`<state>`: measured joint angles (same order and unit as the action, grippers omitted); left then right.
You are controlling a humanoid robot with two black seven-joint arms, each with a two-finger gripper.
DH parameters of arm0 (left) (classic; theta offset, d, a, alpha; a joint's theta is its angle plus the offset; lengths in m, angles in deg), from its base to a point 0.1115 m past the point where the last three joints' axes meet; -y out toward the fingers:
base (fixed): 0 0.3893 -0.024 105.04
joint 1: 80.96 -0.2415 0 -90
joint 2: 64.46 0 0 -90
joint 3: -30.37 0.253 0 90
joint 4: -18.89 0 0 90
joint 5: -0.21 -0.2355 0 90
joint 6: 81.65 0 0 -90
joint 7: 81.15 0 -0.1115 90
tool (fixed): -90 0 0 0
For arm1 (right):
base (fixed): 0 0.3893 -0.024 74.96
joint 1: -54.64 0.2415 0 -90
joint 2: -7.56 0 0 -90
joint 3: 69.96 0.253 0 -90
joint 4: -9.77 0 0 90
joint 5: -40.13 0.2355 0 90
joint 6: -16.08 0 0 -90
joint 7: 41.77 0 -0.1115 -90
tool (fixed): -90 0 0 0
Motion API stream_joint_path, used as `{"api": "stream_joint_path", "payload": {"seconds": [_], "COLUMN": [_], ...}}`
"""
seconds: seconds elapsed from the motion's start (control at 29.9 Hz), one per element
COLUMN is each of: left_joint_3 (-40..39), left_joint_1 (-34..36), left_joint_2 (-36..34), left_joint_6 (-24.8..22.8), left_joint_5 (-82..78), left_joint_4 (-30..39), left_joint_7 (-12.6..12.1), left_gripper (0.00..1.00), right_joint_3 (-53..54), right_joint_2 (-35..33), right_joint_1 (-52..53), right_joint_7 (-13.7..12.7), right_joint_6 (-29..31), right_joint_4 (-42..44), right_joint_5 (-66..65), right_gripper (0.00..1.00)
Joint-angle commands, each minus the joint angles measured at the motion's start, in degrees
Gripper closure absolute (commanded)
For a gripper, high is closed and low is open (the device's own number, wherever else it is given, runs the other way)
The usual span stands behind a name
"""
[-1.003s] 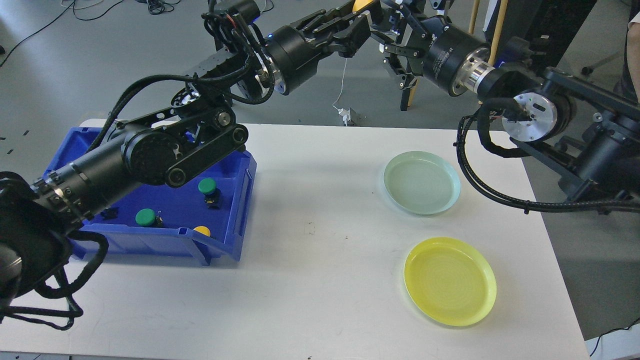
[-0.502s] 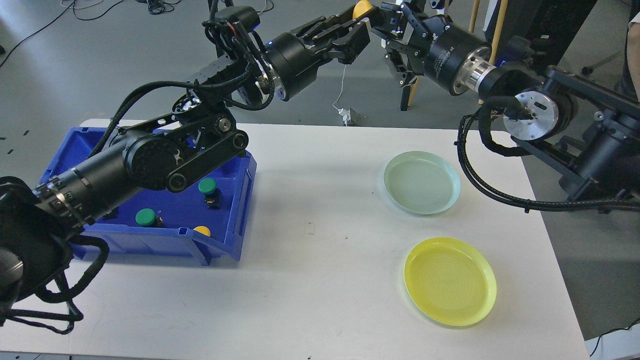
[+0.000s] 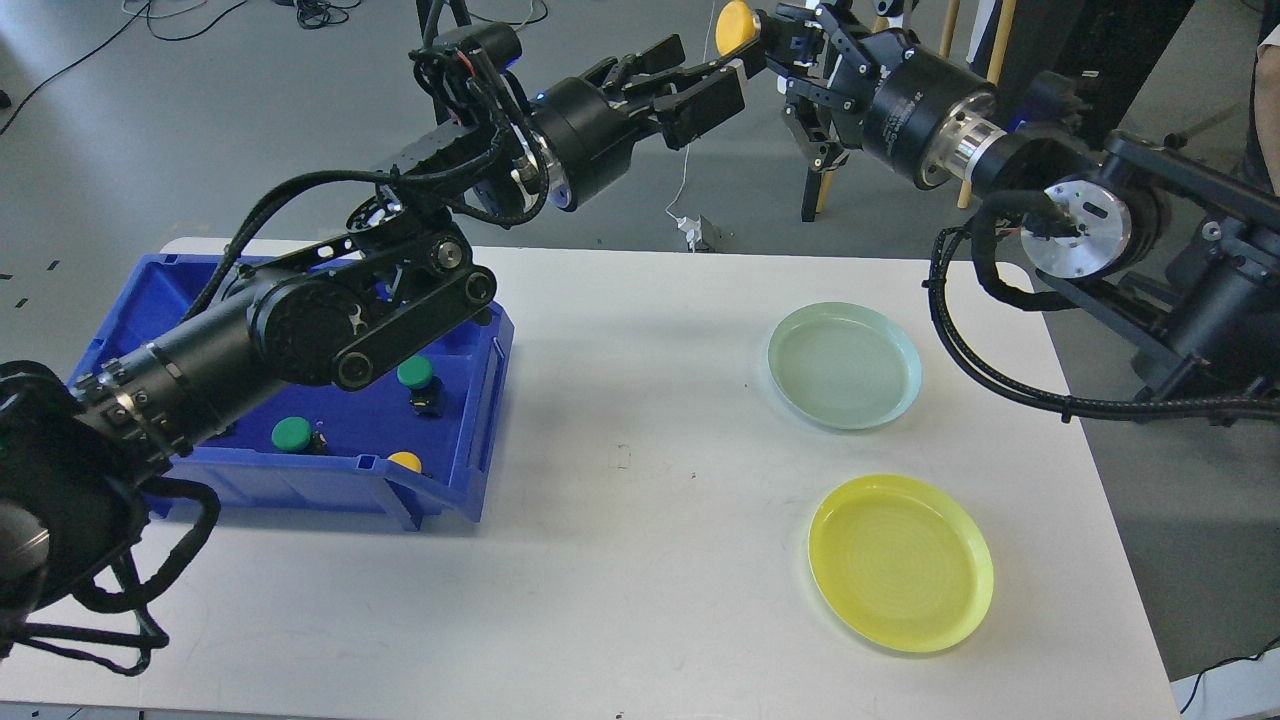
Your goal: Pass button and place on color plate
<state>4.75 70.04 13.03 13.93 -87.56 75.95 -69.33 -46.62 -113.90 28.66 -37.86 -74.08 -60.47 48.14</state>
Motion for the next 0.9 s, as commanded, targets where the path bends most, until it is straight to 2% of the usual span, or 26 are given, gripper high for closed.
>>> {"api": "stream_joint_path", "payload": {"seconds": [0.0, 0.17, 0.43, 0.87], "left_joint_3": [-0.2, -0.6, -0.5, -0.4], "left_joint_1": [-1.2, -2.1, -1.2, -1.2], "left_joint_2": [-3.2, -6.9, -11.0, -12.6], "left_joint_6": [-0.5, -0.4, -0.7, -2.1], "left_joint_5": [0.0, 1.0, 13.7, 13.5], "left_joint_4": [0.2, 0.1, 0.0, 0.0], "left_joint_7": [0.0, 0.1, 0.0, 0.4], "left_gripper": [0.01, 0.01, 0.01, 0.0], "right_joint_3": [-1.2, -4.1, -11.9, -14.3], "right_joint_2": [-5.8, -12.3, -19.7, -24.1], "right_joint_1": [-1.8, -8.4, -17.1, -32.9], "right_joint_7": [-0.9, -1.1, -1.2, -1.2], "right_joint_6": [1.1, 6.5, 12.7, 13.6], "right_joint_4": [0.4, -1.2, -6.4, -16.8], "right_joint_5": [-0.4, -1.9, -9.1, -21.3], "right_gripper": [0.83, 0.82, 0.79, 0.79]}}
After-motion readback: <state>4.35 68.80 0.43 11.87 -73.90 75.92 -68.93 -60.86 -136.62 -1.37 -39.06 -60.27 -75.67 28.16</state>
